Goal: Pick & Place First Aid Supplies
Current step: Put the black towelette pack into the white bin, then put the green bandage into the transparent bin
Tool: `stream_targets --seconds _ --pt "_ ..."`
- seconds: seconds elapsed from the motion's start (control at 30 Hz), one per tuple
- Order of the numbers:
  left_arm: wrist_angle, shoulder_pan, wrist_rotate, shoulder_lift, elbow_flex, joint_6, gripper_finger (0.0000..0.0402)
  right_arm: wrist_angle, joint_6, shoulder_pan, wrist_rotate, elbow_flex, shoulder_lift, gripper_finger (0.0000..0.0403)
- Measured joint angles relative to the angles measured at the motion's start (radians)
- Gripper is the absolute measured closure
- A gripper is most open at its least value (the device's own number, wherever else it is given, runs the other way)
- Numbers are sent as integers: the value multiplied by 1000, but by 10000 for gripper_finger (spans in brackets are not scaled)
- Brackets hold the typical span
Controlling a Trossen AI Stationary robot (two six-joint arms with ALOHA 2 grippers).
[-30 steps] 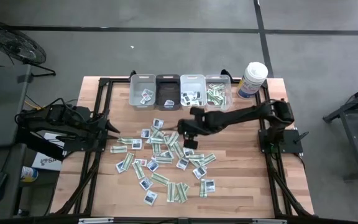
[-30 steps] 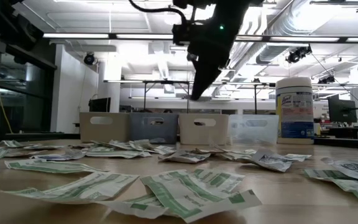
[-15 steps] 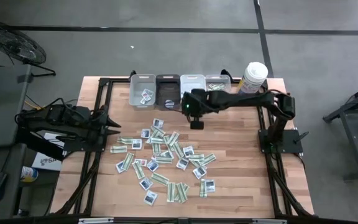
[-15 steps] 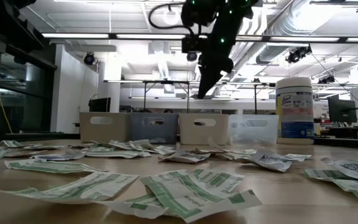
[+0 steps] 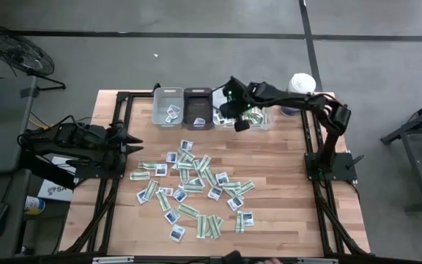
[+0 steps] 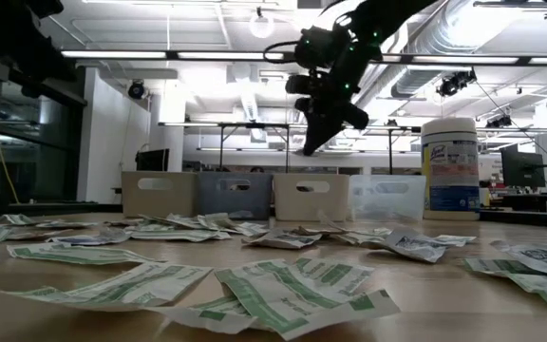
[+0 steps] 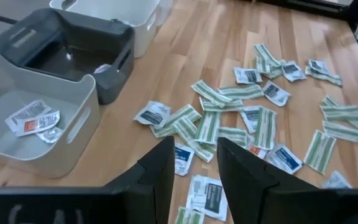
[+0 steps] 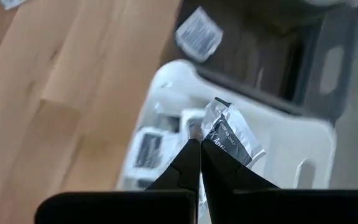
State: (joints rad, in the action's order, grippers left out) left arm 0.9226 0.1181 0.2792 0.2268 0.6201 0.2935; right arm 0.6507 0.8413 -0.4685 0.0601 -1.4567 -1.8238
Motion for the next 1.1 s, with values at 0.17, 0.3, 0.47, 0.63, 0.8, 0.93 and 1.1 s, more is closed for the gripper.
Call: stream_targets --seconds 0.17,0.3,0.47,0.63,0.8,0.93,1.1 --pt "-9 0 27 0 0 3 283 -54 84 -49 63 -2 -37 403" --pt "-21 0 43 0 0 3 283 -59 128 -71 75 -2 -72 403" --pt "-53 0 47 0 0 2 283 -57 131 -91 75 -2 -107 397" --pt "-63 0 47 0 0 0 283 -58 146 -92 26 -2 -108 375" --pt "-60 0 49 0 0 0 283 -57 94 -92 29 -2 -108 338" --pt "-59 0 56 0 0 -13 283 -46 -52 -92 4 -2 -105 299" --pt "-58 0 93 0 0 -27 283 53 -299 -92 37 -1 -63 263"
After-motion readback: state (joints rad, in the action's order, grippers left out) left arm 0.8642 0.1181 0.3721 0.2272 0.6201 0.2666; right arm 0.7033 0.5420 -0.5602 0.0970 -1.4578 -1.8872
